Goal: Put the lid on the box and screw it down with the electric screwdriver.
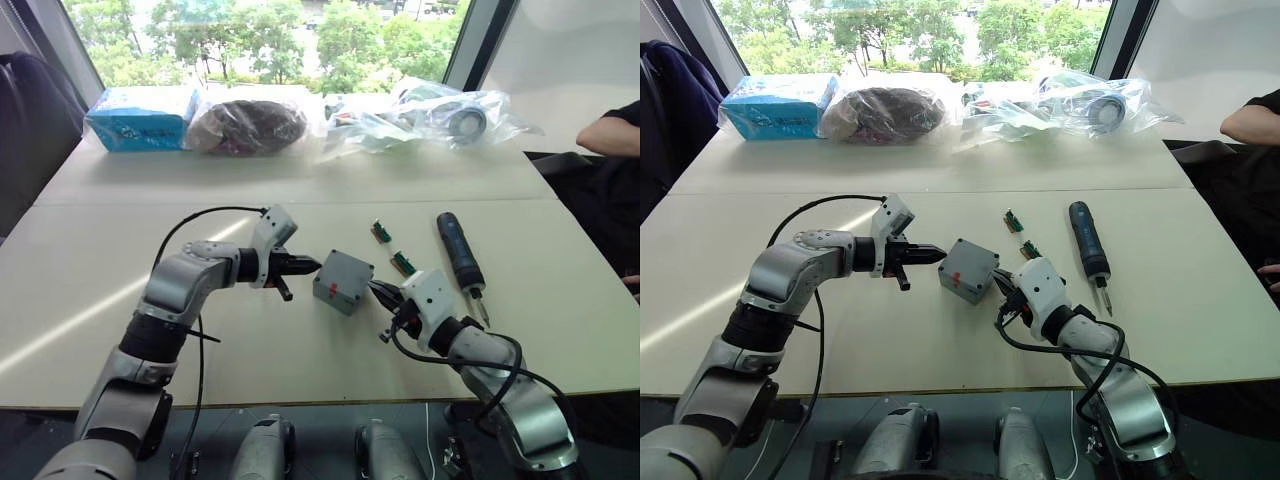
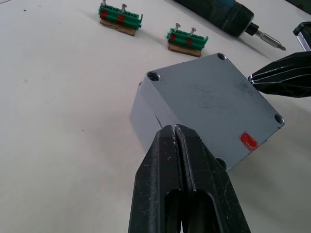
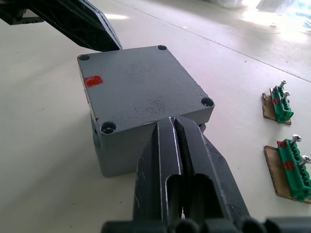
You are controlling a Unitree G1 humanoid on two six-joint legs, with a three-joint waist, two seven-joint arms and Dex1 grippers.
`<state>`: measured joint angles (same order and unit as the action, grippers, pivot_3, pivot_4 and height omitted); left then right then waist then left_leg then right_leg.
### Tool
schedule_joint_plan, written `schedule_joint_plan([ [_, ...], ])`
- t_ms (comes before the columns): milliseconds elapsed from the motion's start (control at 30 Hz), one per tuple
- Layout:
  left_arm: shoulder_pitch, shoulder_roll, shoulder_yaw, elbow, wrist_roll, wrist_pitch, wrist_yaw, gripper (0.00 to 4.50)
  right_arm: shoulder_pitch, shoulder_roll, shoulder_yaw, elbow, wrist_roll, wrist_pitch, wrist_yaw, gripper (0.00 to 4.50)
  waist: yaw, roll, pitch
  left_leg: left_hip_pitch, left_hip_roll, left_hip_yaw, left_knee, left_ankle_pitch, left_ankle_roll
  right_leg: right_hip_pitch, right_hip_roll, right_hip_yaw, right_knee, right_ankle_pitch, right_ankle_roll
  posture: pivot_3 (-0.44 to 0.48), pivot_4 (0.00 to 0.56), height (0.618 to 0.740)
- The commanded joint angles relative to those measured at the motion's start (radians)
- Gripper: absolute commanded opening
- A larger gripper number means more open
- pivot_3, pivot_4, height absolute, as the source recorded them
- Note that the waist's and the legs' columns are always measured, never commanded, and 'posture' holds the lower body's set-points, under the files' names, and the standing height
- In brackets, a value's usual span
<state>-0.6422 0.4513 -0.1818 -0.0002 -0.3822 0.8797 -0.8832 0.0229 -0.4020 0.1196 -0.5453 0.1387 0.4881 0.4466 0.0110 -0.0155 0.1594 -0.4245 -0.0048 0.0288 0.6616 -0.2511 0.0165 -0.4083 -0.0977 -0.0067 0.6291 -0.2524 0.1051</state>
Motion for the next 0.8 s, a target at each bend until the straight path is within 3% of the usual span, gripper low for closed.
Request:
schedule_joint_plan([
  [33,-0.027,-0.016,-0.011,-0.012,-0.005,-0.021,-0.006,0.0,-0.012,0.014,0.015,-0.022,0.008,-0.013,0.0,0.04,0.0,0.0,0.0,0.0,0.0,0.0,0.0,0.0,0.0,0.0,0.0,0.0,0.0,0.0,0.0,0.0,0.15,0.74],
  [800,-0.036,-0.044,-0.035,0.0,0.021,-0.037,-0.016,0.0,0.001,0.024,0.014,-0.054,0.02,0.014,-0.008,0.04,0.0,0.0,0.0,0.0,0.0,0.0,0.0,0.0,0.0,0.0,0.001,0.0,0.0,0.0,0.0,0.0,0.15,0.74],
])
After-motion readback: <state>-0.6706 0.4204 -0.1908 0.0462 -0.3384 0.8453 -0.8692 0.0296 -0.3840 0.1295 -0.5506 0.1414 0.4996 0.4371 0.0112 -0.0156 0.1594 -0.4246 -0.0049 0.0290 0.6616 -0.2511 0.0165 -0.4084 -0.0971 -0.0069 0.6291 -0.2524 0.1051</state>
